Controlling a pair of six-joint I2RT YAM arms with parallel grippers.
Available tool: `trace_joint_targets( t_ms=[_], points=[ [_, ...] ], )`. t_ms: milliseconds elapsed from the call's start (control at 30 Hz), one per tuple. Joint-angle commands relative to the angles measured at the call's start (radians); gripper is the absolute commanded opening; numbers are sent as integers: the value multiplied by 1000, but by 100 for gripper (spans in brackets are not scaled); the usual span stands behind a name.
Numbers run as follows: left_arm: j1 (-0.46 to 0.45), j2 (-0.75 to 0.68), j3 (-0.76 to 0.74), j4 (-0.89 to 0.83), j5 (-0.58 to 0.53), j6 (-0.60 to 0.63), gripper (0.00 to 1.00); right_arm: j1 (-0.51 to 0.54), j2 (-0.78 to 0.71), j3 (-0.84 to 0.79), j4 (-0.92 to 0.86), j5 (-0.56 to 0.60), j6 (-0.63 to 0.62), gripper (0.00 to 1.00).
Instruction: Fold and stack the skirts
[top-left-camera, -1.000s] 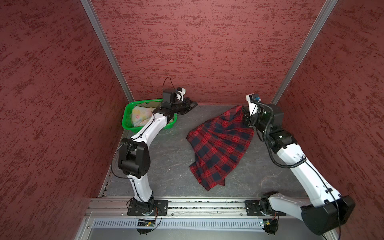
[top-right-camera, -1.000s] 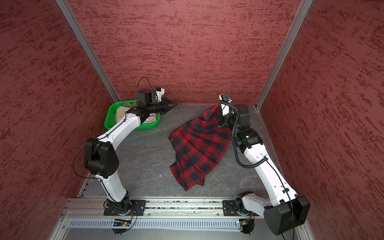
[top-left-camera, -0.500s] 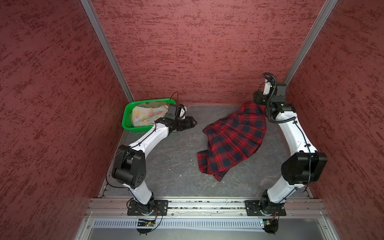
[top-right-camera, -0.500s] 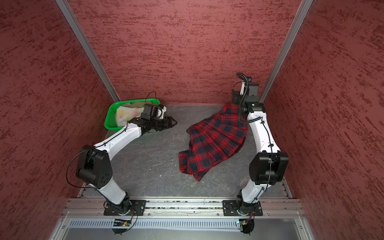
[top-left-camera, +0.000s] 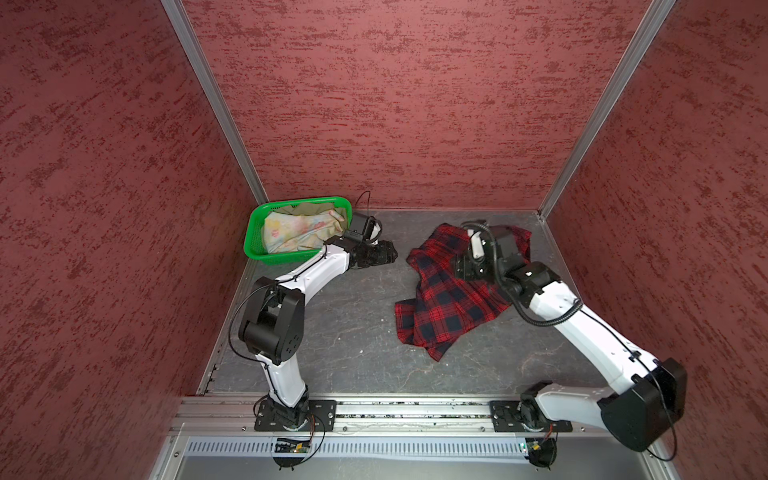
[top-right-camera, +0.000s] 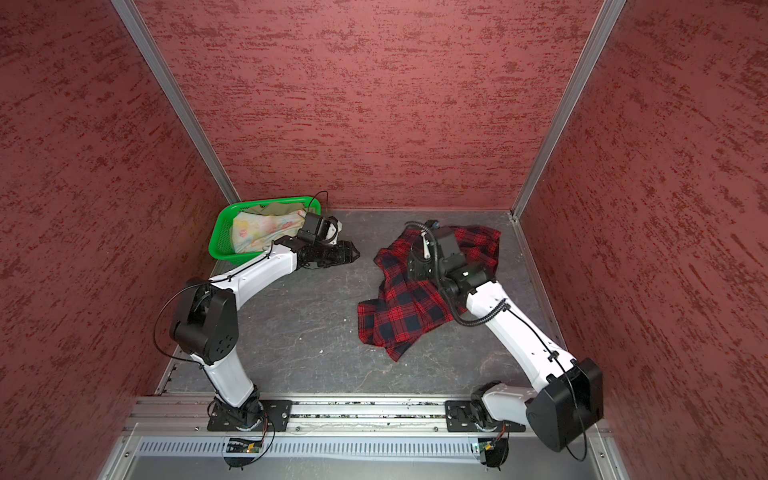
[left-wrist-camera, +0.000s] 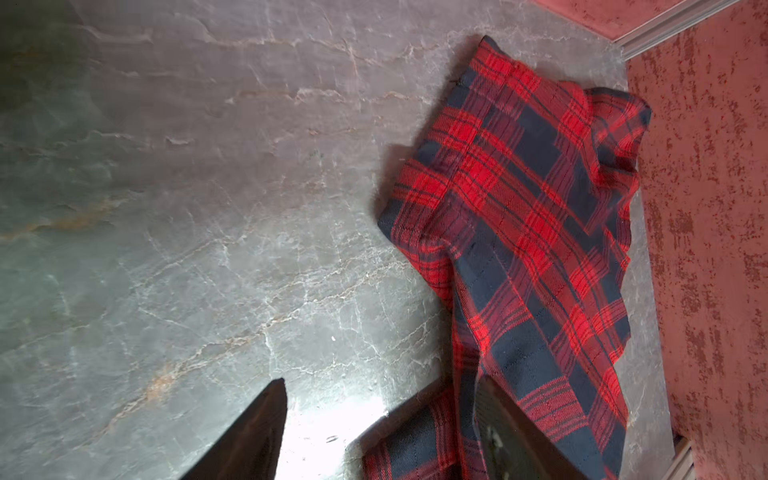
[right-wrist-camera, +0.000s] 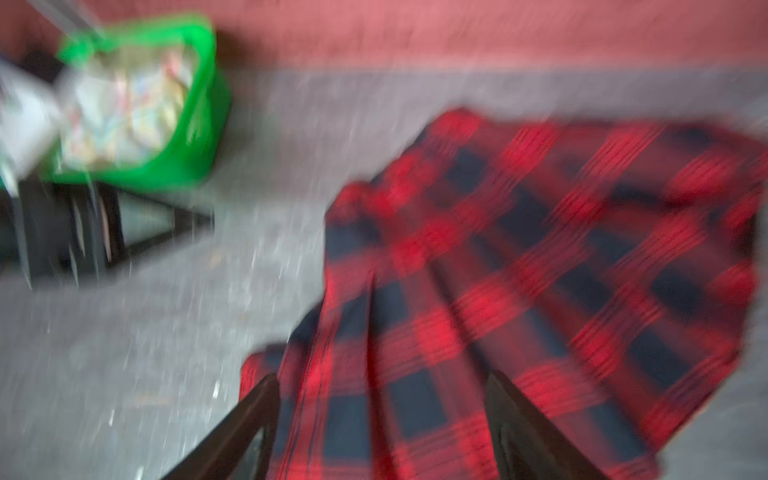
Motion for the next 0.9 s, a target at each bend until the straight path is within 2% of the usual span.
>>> trace_joint_targets(
  t_ms=[0, 200, 233, 267, 333, 367, 733, 867],
  points=[
    [17, -22, 5, -8, -15, 5, 73, 82, -27, -118, -40, -16, 149, 77],
    [33, -57, -20, -7, -16, -2, 73, 112, 46, -245, 100, -90, 169, 73],
    [34, -61, -21, -6, -16, -3, 73, 112, 72, -248, 117, -90, 160, 64],
    [34, -65, -22, -7, -15, -5, 73, 113, 97, -238, 123, -77, 146, 42],
    [37, -74, -23, -7, -16, -9, 73, 113, 121, -197, 108, -45, 111, 8],
    [38, -80, -22, -9, -16, -9, 73, 112, 116, -172, 100, -34, 91, 0],
    [72, -146, -35, -9, -7, -29, 73, 105, -66, 179, -115, 57, -154, 0],
    [76, -151, -45, 13, -2, -52, 73, 101, -57, 370, -163, 69, -251, 0]
  ],
)
